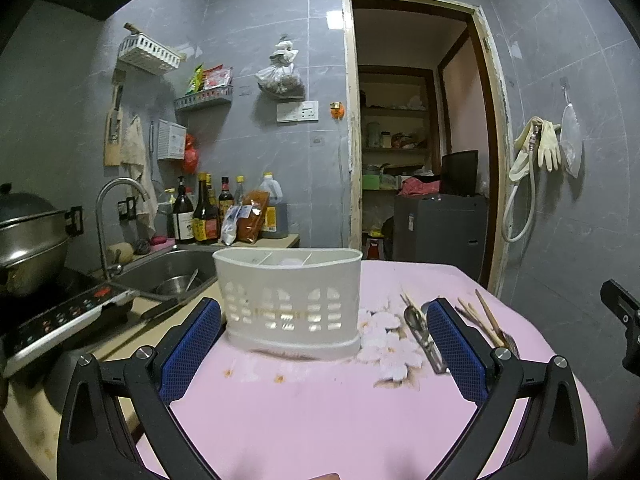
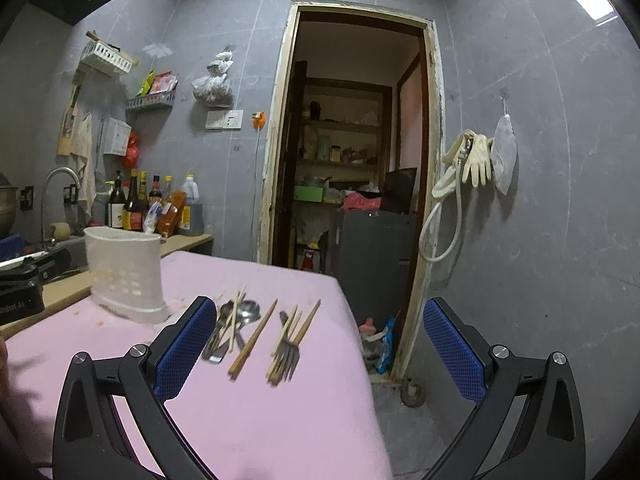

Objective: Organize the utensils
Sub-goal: 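Move the left tool toward the utensil pile while the right tool approaches the chopsticks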

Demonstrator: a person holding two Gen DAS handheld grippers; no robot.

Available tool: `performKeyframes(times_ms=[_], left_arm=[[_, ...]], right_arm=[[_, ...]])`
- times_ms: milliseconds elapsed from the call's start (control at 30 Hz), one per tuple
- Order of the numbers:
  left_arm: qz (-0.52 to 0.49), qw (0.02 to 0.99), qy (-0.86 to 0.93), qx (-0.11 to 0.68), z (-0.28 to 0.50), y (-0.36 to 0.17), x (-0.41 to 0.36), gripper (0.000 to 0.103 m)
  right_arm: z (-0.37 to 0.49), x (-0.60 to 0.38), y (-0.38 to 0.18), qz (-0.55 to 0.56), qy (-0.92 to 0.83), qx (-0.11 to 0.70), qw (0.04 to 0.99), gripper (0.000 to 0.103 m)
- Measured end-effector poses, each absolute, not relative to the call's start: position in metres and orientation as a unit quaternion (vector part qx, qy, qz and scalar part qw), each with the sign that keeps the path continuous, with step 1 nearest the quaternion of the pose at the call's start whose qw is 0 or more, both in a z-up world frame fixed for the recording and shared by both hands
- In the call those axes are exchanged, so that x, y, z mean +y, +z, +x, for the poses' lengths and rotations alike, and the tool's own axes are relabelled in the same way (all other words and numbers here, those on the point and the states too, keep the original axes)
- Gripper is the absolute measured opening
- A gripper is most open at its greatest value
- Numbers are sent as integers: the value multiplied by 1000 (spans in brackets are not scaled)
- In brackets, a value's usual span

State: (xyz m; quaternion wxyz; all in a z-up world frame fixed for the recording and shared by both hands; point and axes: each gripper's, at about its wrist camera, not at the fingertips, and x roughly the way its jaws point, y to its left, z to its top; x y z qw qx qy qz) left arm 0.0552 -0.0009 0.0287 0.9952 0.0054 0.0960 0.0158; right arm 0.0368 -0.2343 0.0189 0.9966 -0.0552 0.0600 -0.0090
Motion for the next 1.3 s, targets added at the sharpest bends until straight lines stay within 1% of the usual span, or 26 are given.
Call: performKeyframes(times_ms=[267, 500, 633, 933, 1000, 1033, 1100, 1133, 1167, 1200, 1233, 1267, 1300], left_arm=[[3, 992, 3, 124, 99, 43, -6, 101], [1, 984, -30, 175, 140, 42, -23, 101], [0, 976, -56, 210, 165, 38, -36, 101], [25, 960, -97, 260, 208, 21, -64, 100], [31, 957, -103, 270, 219, 17, -68, 97], [33, 955, -106, 275, 224, 15, -70, 94], [37, 950, -116, 287, 234, 10, -74, 88], [40, 947, -121, 294, 240, 7, -76, 82], [43, 945, -125, 300, 247, 4, -78, 75], [44, 943, -128, 305, 251, 2, -80, 71], [43, 940, -133, 312, 257, -1, -81, 64], [37, 935, -139, 324, 266, -4, -81, 58], [32, 933, -142, 330, 271, -6, -81, 55]], right_arm=[[75, -244, 40, -71, -6, 56, 996, 103], [113, -252, 51, -83, 14, 85, 993, 103], [139, -256, 49, -101, 23, 113, 988, 103], [188, -278, 31, -74, 51, 191, 977, 103], [198, -281, 26, -71, 54, 204, 975, 103], [202, -282, 25, -69, 57, 208, 974, 103], [211, -283, 21, -63, 66, 221, 971, 97], [215, -284, 18, -59, 70, 228, 969, 96], [220, -285, 15, -54, 74, 236, 967, 92], [225, -286, 13, -49, 79, 245, 965, 87], [231, -286, 10, -41, 90, 257, 961, 84], [235, -286, 8, -36, 97, 266, 959, 77], [241, -286, 5, -29, 103, 277, 955, 72]])
